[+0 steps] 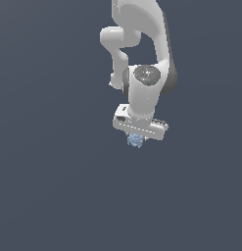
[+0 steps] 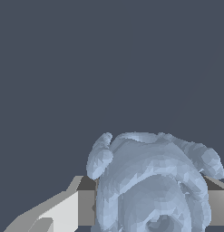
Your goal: Pick up the object and move it to a goal position.
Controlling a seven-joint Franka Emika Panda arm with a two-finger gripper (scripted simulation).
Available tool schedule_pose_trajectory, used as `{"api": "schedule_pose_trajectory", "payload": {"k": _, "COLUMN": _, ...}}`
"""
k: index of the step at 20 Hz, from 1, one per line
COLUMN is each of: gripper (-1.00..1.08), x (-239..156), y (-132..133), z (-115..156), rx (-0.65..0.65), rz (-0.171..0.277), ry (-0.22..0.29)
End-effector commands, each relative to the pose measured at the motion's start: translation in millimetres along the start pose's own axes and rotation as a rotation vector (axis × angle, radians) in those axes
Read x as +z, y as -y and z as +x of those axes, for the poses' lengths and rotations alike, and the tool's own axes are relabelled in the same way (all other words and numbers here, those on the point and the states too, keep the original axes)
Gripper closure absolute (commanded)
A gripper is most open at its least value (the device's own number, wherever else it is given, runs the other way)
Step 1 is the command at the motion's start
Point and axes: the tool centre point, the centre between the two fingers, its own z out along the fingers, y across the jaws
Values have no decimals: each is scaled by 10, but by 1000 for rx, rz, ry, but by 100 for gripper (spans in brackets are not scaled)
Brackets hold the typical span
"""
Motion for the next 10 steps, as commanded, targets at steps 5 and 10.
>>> {"api": "schedule_pose_trajectory", "payload": {"k": 5, "gripper": 108, "x": -788, "y": -53, "z": -38, "rx": 1, "rz": 0, "ry": 0}}
{"api": "schedule_pose_trajectory", "payload": {"k": 10, "gripper": 108, "x": -1378, "y": -87, "z": -60, "rx": 1, "rz": 0, "ry": 0}}
